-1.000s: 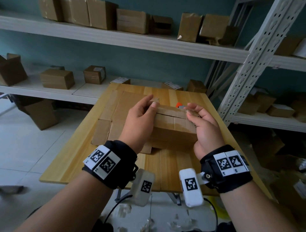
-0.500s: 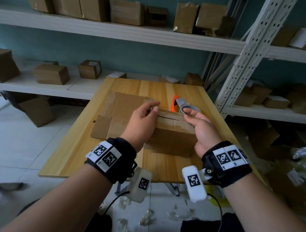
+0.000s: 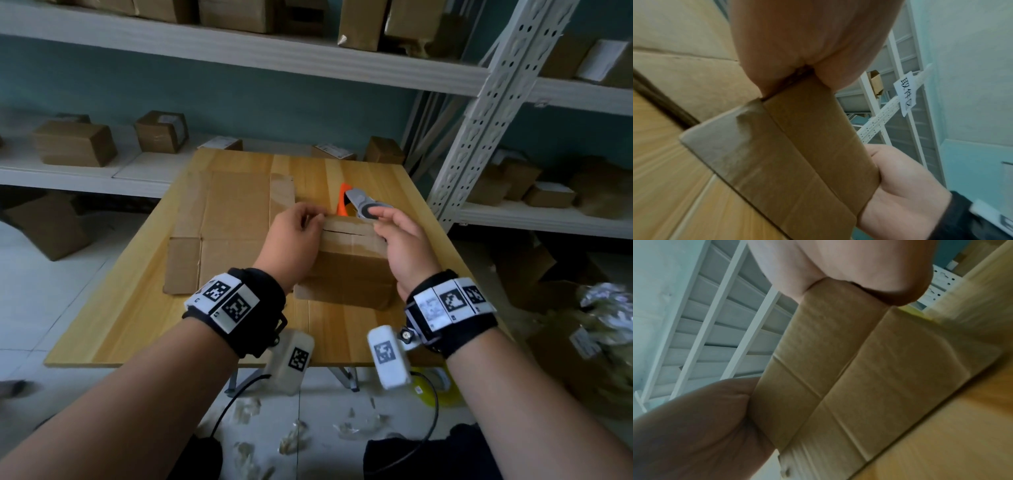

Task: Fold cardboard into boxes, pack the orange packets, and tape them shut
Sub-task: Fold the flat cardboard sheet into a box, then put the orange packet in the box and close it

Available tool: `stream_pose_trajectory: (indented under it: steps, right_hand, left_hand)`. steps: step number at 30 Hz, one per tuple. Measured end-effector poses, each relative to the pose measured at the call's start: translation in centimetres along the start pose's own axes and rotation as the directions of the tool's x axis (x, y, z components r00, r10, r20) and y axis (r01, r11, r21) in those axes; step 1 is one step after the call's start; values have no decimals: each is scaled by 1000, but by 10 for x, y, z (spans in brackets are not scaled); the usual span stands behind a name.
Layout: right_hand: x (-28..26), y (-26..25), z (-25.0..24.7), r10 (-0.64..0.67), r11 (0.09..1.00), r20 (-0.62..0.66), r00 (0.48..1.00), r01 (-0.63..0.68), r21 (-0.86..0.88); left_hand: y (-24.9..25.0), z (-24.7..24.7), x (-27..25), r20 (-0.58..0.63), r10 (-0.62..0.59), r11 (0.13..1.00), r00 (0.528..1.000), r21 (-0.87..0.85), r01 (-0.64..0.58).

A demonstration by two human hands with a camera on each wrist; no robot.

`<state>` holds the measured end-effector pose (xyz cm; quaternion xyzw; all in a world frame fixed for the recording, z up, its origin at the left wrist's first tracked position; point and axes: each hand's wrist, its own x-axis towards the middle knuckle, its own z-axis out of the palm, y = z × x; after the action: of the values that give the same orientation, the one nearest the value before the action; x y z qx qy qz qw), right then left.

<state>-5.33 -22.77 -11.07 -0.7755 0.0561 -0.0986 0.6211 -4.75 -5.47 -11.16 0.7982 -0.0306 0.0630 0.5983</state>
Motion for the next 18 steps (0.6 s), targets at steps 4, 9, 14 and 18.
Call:
stream_pose_trajectory:
  steps: [4, 9, 14, 18]
  right_hand:
    - [6, -1, -1, 7, 999, 20, 1000, -6, -42]
    - [10, -2, -1, 93, 985, 44, 995, -85, -151]
    - [28, 11, -20, 206, 954, 50, 977, -189, -235]
    - [31, 12, -41, 163, 911, -50, 985, -170, -376]
  left_hand:
    - [2, -2, -1, -27, 141, 979, 990, 150, -135]
    - [4, -7, -8, 166, 177, 921, 970, 320, -223]
    - [5, -12, -12, 219, 143, 899, 965, 379, -219]
    - [8, -19, -13, 245, 121, 894, 962, 395, -213]
